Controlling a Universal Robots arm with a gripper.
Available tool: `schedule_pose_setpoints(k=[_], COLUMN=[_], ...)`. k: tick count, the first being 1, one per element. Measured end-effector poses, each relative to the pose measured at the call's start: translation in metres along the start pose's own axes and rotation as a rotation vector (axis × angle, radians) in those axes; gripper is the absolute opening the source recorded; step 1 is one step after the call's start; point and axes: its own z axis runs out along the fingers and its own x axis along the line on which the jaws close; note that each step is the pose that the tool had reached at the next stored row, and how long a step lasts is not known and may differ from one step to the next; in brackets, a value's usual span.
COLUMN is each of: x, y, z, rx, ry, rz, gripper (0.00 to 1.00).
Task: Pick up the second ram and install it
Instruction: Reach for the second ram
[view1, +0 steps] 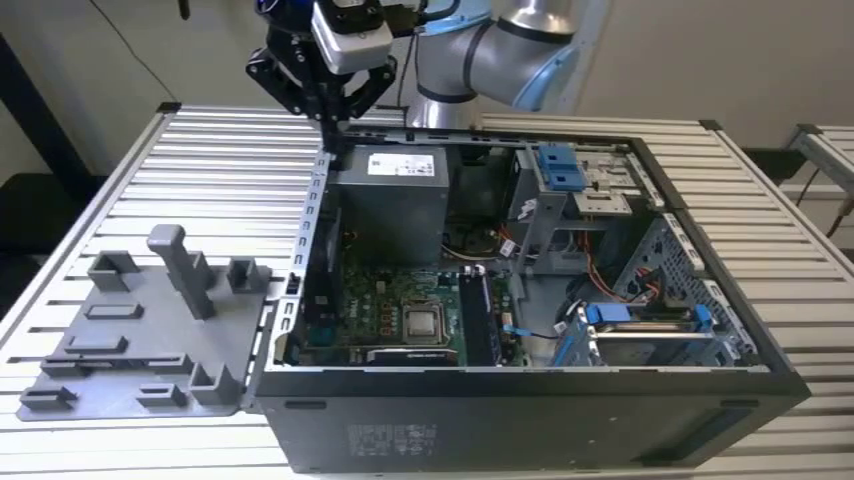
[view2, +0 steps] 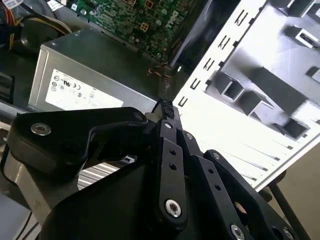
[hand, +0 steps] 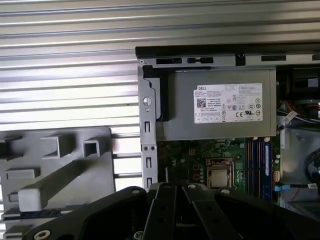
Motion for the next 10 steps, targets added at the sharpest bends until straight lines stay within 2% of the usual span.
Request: schedule_pose_setpoints(k=[10], x=[0.0199], y=[-0.0014], z=[-0.0002], rx=[0.0000], ry=[0.0000], rz=[0.000], gripper=[0.11])
